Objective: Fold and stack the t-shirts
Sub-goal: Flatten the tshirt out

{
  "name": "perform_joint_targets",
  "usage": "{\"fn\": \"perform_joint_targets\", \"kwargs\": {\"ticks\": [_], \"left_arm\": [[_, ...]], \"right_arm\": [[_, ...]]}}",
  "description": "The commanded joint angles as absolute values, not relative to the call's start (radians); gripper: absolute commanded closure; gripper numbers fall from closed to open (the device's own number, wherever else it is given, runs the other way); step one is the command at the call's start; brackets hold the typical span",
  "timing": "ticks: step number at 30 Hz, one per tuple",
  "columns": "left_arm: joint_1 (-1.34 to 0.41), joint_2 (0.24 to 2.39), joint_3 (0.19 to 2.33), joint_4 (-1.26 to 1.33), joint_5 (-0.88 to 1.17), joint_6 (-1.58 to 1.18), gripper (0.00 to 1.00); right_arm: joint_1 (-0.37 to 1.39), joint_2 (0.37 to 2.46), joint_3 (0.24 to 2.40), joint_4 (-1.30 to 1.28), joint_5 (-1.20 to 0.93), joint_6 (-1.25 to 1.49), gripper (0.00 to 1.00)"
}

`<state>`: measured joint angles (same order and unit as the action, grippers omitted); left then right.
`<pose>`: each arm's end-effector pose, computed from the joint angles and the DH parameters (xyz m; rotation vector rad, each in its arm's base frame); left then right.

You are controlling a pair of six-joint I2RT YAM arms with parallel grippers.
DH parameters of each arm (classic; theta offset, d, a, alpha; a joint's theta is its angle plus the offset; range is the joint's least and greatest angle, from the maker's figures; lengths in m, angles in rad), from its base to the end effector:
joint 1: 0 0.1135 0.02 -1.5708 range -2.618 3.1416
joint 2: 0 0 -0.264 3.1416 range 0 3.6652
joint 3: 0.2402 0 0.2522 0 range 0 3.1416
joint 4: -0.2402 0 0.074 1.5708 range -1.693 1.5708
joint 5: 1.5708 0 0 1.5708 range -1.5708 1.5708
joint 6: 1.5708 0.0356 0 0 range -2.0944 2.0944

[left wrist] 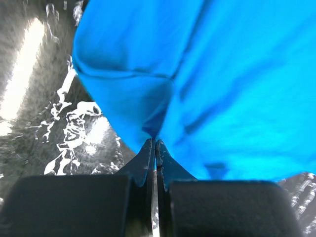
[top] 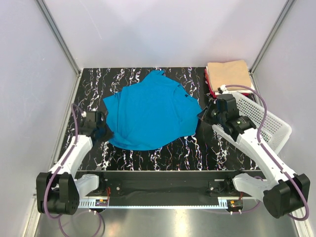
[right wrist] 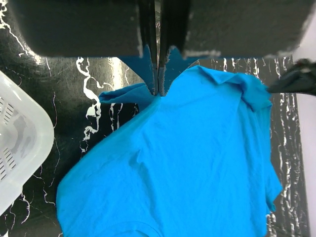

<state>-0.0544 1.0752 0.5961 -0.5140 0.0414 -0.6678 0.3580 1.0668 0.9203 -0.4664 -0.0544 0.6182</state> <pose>0.1990 -0.0123 0.1943 -0.7687 2.4804 -0.3229 0.2177 0.0835 0.3053 0.2603 2.2340 0.6017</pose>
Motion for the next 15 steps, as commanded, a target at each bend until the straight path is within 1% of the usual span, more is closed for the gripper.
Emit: {"fn": "perform_joint_targets", "kwargs": {"ticks": [1, 3, 4, 5, 6, 7, 9, 12, 14, 15], "left_arm": [[-0.058, 1.040, 0.788, -0.558, 0.003, -0.615, 1.00], [-0.055, 1.058, 0.888, -0.619, -0.026, -0.591, 1.00], [-0.055, 1.065, 0.996, -0.638, -0.029, -0.586, 1.00], [-0.055, 1.071, 1.052, -0.659, -0.035, -0.581, 1.00], [-0.055, 1.074, 1.107, -0.693, -0.034, -0.577, 1.00], [-0.055, 1.069, 1.203, -0.702, -0.031, -0.575, 1.00], [-0.055, 1.043, 1.315, -0.709, -0.020, -0.580, 1.00], [-0.055, 0.993, 1.428, -0.722, 0.024, -0.603, 1.00], [-0.055, 0.948, 1.453, -0.726, 0.057, -0.626, 1.00], [-0.057, 0.893, 1.460, -0.726, 0.063, -0.632, 1.00]], "right_arm": [[0.357, 1.109, 0.994, -0.451, -0.060, 0.598, 1.00], [0.356, 1.130, 1.085, -0.474, -0.057, 0.569, 1.00], [0.356, 1.153, 1.122, -0.509, -0.055, 0.557, 1.00], [0.356, 1.164, 1.162, -0.531, -0.057, 0.545, 1.00], [0.357, 1.189, 1.248, -0.557, -0.063, 0.522, 1.00], [0.356, 1.199, 1.293, -0.615, -0.067, 0.512, 1.00], [0.356, 1.212, 1.397, -0.693, -0.083, 0.488, 1.00], [0.359, 1.163, 1.463, -0.774, -0.100, 0.480, 1.00], [0.356, 1.120, 1.479, -0.808, -0.104, 0.485, 1.00], [0.357, 1.067, 1.477, -0.837, -0.110, 0.489, 1.00]]}}
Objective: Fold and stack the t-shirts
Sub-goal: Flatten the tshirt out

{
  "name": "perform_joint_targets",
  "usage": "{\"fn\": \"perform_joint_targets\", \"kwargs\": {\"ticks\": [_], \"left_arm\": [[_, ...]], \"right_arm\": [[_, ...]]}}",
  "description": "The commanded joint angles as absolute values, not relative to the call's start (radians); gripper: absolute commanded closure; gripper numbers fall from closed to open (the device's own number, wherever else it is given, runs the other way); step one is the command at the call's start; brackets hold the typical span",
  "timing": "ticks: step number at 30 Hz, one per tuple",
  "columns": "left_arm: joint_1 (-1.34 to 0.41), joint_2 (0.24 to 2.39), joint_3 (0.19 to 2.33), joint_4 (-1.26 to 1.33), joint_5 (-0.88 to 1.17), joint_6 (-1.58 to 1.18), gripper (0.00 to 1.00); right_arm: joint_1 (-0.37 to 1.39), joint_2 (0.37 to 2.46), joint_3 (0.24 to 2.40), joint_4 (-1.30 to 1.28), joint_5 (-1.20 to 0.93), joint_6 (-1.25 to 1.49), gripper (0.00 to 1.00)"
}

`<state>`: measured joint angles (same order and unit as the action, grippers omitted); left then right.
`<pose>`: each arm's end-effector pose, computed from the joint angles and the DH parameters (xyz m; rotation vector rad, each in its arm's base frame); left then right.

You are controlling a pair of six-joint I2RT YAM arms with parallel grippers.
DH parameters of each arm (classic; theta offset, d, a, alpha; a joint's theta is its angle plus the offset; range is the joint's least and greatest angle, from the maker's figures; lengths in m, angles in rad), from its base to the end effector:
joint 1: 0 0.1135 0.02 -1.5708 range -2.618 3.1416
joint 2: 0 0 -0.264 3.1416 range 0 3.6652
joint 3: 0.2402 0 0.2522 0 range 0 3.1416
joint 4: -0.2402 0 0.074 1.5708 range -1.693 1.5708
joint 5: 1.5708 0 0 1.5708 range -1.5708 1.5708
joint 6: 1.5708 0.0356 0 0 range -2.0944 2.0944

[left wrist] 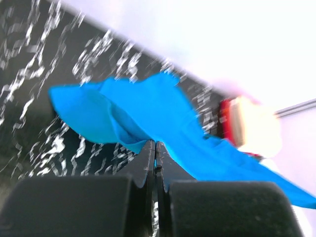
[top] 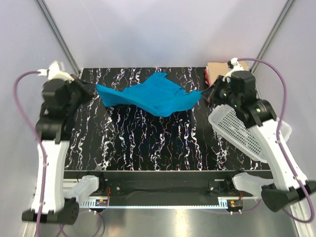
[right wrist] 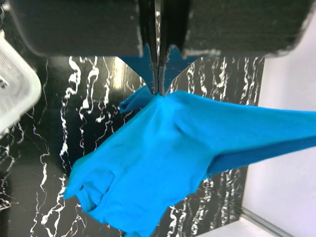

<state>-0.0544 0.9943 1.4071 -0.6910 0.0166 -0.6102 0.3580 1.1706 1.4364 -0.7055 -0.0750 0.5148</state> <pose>0.1815 -0.0105 0.4580 -0.5034 1.8073 -0.4764 0.2209 0.0855 0.4323 0.1128 2.0633 0.6244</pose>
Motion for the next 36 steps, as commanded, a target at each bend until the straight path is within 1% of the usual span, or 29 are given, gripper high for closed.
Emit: {"fn": "perform_joint_targets", "kwargs": {"ticks": [1, 6, 10, 12, 14, 17, 19, 20, 21, 22, 23, 24, 25, 26, 27, 28, 29, 30, 31, 32, 33, 35, 36], "left_arm": [[-0.057, 0.862, 1.460, -0.727, 0.069, -0.638, 1.00], [-0.055, 0.663, 1.485, -0.729, 0.077, -0.684, 1.00], [-0.057, 0.650, 1.577, -0.745, 0.132, -0.696, 1.00], [-0.055, 0.682, 1.589, -0.749, 0.137, -0.674, 1.00], [-0.057, 0.721, 1.571, -0.746, 0.094, -0.628, 1.00], [-0.055, 0.883, 1.536, -0.712, 0.084, -0.591, 1.00], [-0.054, 0.957, 1.497, -0.654, 0.095, -0.584, 1.00], [-0.052, 1.041, 1.494, -0.602, 0.077, -0.571, 1.00], [-0.043, 1.087, 1.508, -0.582, 0.077, -0.568, 1.00], [-0.011, 1.136, 1.523, -0.563, 0.092, -0.568, 1.00], [-0.002, 1.225, 1.540, -0.520, 0.116, -0.596, 1.00], [0.043, 1.271, 1.592, -0.496, 0.145, -0.621, 1.00], [0.089, 1.317, 1.626, -0.473, 0.176, -0.649, 1.00], [0.116, 1.369, 1.678, -0.476, 0.208, -0.714, 1.00], [0.138, 1.473, 1.801, -0.479, 0.242, -0.750, 1.00], [0.165, 1.523, 1.866, -0.479, 0.299, -0.782, 1.00], [0.172, 1.607, 1.929, -0.477, 0.317, -0.834, 1.00], [0.176, 1.643, 2.047, -0.477, 0.336, -0.854, 1.00], [0.181, 1.673, 2.107, -0.473, 0.380, -0.871, 1.00], [0.181, 1.722, 2.161, -0.453, 0.411, -0.903, 1.00], [0.181, 1.742, 2.243, -0.434, 0.438, -0.922, 1.00], [0.184, 1.764, 2.299, -0.385, 0.517, -0.962, 1.00], [0.184, 1.756, 2.327, -0.382, 0.525, -0.960, 1.00]], "right_arm": [[0.356, 1.037, 1.476, -0.850, -0.113, 0.495, 1.00], [0.356, 0.835, 1.463, -0.905, -0.129, 0.575, 1.00], [0.357, 0.799, 1.491, -0.893, -0.144, 0.620, 1.00], [0.356, 0.860, 1.529, -0.882, -0.140, 0.609, 1.00], [0.357, 0.917, 1.552, -0.852, -0.133, 0.583, 1.00], [0.356, 1.047, 1.569, -0.700, -0.152, 0.516, 1.00], [0.356, 1.199, 1.613, -0.617, -0.117, 0.499, 1.00], [0.354, 1.263, 1.705, -0.612, -0.101, 0.492, 1.00], [0.353, 1.401, 1.763, -0.606, -0.100, 0.483, 1.00], [0.353, 1.475, 1.828, -0.609, -0.110, 0.471, 1.00], [0.348, 1.552, 1.973, -0.612, -0.130, 0.442, 1.00], [0.342, 1.701, 2.062, -0.632, -0.194, 0.424, 1.00], [0.338, 1.786, 2.171, -0.668, -0.218, 0.402, 1.00], [0.331, 1.874, 2.461, -0.727, -0.221, 0.367, 1.00], [0.327, 2.067, 2.641, -0.870, -0.178, 0.354, 1.00], [0.313, 2.162, 2.827, -0.921, -0.161, 0.353, 1.00], [0.296, 2.237, 3.073, -0.937, -0.158, 0.380, 1.00], [0.254, 2.287, 3.101, -0.889, -0.164, 0.405, 1.00], [0.235, 2.280, 3.088, -0.846, -0.164, 0.426, 1.00], [0.223, 2.255, 2.977, -0.794, -0.155, 0.445, 1.00], [0.206, 2.171, 2.895, -0.666, -0.156, 0.448, 1.00], [0.198, 2.079, 2.709, -0.551, -0.164, 0.436, 1.00], [0.198, 2.015, 2.692, -0.516, -0.154, 0.419, 1.00]]}}
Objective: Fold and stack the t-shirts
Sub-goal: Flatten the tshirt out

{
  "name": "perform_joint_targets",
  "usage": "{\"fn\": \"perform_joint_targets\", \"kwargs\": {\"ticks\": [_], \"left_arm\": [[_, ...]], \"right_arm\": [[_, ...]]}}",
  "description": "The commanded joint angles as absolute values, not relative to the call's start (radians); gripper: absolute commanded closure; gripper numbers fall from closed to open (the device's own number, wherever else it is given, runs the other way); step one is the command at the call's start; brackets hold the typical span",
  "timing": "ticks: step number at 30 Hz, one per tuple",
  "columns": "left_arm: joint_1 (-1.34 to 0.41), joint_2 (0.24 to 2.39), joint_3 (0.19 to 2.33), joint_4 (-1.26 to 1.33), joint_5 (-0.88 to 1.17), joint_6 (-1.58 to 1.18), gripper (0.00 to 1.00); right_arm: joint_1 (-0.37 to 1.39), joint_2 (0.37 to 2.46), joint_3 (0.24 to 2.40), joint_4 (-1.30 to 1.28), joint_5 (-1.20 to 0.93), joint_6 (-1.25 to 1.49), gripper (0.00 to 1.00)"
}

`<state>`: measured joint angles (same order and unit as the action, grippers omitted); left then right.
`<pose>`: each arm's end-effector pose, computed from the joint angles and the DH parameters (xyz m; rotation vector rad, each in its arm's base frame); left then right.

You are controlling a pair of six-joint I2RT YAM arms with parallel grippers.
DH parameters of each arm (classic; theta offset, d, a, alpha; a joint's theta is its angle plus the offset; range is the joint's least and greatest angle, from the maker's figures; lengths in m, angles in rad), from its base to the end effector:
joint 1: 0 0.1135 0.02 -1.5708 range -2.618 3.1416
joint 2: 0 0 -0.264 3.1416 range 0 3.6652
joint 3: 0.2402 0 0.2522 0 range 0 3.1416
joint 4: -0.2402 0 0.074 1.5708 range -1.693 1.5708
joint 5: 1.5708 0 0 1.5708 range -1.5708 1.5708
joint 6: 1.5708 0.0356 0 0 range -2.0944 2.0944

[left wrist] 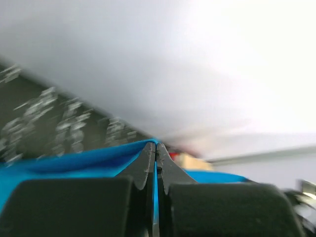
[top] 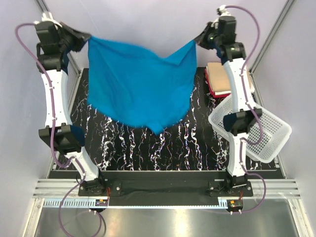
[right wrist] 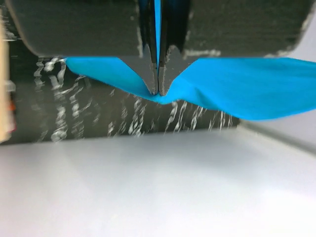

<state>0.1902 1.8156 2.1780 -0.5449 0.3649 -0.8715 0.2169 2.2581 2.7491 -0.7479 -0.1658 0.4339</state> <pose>0.3925 0.0626 0.4931 -0.6698 1.6846 -0.8099 0.4682 0.1092 0.4582 0.0831 1.8654 0.6061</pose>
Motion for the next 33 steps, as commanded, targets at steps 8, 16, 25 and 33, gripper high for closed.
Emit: {"fn": "perform_joint_targets", "kwargs": {"ticks": [8, 16, 25, 33], "left_arm": [[0.225, 1.424, 1.846, -0.315, 0.515, -0.816, 1.00], [0.336, 1.115, 1.240, -0.451, 0.373, -0.634, 1.00], [0.374, 0.963, 0.799, -0.408, 0.118, -0.644, 1.00], [0.396, 1.040, 0.666, -0.331, 0.166, -0.680, 1.00]], "right_arm": [[0.198, 1.744, 2.363, -0.568, -0.095, 0.333, 1.00], [0.209, 1.393, 1.644, -0.515, -0.258, 0.511, 1.00], [0.230, 1.161, 0.913, -0.457, -0.298, 0.537, 1.00], [0.235, 1.092, 0.792, -0.463, -0.337, 0.528, 1.00]]}}
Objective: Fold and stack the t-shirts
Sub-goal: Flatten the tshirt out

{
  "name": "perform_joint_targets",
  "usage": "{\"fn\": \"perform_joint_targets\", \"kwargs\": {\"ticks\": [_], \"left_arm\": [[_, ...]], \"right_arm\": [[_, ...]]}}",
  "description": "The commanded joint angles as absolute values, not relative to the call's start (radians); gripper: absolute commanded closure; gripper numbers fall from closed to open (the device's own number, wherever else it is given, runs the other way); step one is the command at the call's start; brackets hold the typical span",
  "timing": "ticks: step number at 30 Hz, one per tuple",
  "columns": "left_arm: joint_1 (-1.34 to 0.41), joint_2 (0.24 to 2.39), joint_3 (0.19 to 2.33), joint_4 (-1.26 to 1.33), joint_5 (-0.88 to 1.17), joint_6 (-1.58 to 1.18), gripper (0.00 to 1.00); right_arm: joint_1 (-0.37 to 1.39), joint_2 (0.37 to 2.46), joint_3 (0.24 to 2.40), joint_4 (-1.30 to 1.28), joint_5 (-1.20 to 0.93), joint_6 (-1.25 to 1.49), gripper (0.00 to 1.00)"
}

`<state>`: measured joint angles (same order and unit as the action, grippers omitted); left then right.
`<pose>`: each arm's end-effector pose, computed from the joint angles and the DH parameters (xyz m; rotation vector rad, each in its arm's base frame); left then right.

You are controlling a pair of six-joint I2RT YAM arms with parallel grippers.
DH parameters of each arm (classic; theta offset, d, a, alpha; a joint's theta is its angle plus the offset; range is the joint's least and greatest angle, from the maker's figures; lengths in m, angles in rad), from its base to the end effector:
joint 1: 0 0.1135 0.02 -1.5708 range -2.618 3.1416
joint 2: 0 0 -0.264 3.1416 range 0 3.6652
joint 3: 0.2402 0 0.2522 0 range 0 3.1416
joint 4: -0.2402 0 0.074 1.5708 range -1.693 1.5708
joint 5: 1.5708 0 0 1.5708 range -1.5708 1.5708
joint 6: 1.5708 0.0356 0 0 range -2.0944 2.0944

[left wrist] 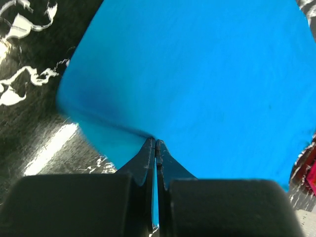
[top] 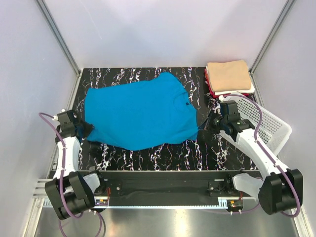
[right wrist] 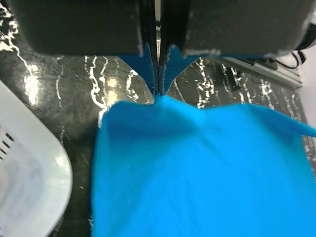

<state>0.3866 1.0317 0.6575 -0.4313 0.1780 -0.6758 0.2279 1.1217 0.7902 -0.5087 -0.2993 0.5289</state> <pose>0.1968 0.0733 0.2277 -1.1350 2.1010 -0.3491 0.2203 0.0619 0.2479 0.2305 2.4738 0.6980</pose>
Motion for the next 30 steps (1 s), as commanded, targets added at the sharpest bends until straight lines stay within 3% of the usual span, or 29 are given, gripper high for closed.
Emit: {"fn": "perform_joint_targets", "kwargs": {"ticks": [1, 7, 12, 18, 19, 25, 27, 30], "left_arm": [[0.396, 1.032, 0.664, -0.336, 0.157, -0.677, 1.00], [0.396, 0.970, 0.670, -0.339, 0.071, -0.660, 1.00], [0.396, 1.017, 0.796, -0.281, 0.147, -0.655, 1.00], [0.374, 1.254, 1.204, -0.137, 0.379, -0.863, 1.00], [0.368, 1.344, 1.365, -0.109, 0.415, -0.899, 1.00], [0.347, 1.655, 1.944, -0.054, 0.555, -1.040, 1.00], [0.339, 1.698, 2.055, -0.078, 0.615, -1.057, 1.00], [0.336, 1.633, 2.109, -0.109, 0.627, -1.045, 1.00]], "right_arm": [[0.236, 1.091, 0.785, -0.462, -0.344, 0.528, 1.00], [0.236, 1.086, 0.811, -0.463, -0.370, 0.534, 1.00], [0.238, 1.202, 0.978, -0.430, -0.272, 0.529, 1.00], [0.235, 1.581, 1.626, -0.414, -0.167, 0.537, 1.00], [0.229, 1.638, 1.855, -0.420, -0.149, 0.513, 1.00], [0.206, 2.024, 2.663, -0.480, -0.119, 0.477, 1.00], [0.209, 2.100, 2.860, -0.553, -0.137, 0.471, 1.00], [0.207, 2.034, 2.787, -0.627, -0.137, 0.475, 1.00]]}}
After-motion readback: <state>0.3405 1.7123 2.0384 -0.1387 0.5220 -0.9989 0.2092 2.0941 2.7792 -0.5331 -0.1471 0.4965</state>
